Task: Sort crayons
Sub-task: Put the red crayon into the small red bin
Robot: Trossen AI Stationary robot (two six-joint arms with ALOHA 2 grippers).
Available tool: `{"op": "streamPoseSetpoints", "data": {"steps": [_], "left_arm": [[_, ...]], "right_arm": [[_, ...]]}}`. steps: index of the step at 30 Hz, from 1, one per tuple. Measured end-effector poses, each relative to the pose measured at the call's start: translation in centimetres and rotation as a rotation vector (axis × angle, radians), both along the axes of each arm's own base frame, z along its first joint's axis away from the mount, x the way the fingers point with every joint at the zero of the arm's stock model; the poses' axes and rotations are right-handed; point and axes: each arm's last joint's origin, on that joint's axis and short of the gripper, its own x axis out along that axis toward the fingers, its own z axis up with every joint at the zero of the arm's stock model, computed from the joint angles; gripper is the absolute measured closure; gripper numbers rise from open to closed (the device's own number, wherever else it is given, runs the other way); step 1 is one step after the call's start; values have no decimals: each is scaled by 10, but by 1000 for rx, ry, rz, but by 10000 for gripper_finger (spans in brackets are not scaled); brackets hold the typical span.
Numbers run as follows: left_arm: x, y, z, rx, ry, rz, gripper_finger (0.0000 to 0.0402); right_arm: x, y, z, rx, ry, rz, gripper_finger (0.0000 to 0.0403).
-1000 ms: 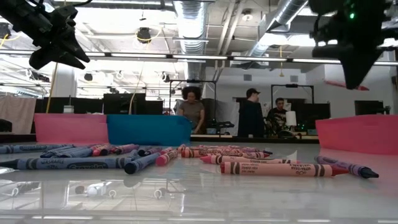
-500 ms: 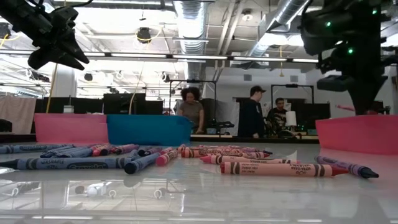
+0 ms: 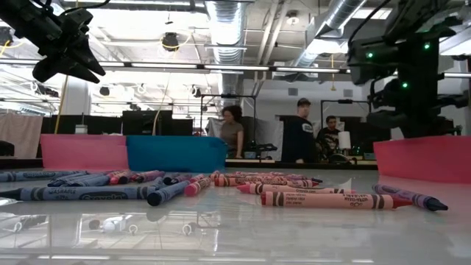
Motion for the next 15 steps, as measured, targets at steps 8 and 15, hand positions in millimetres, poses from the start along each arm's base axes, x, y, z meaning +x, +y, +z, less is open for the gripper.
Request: {"op": "streamPoseSetpoints", "data": {"steps": [8,15], "left_arm": [[0,0,0,2,2,5,291],[0,0,0,3,2,5,291]], "right_arm": [[-5,-3,-9,13,16,-24,399],[-5,-4,-9,3,13,-22,353]]}}
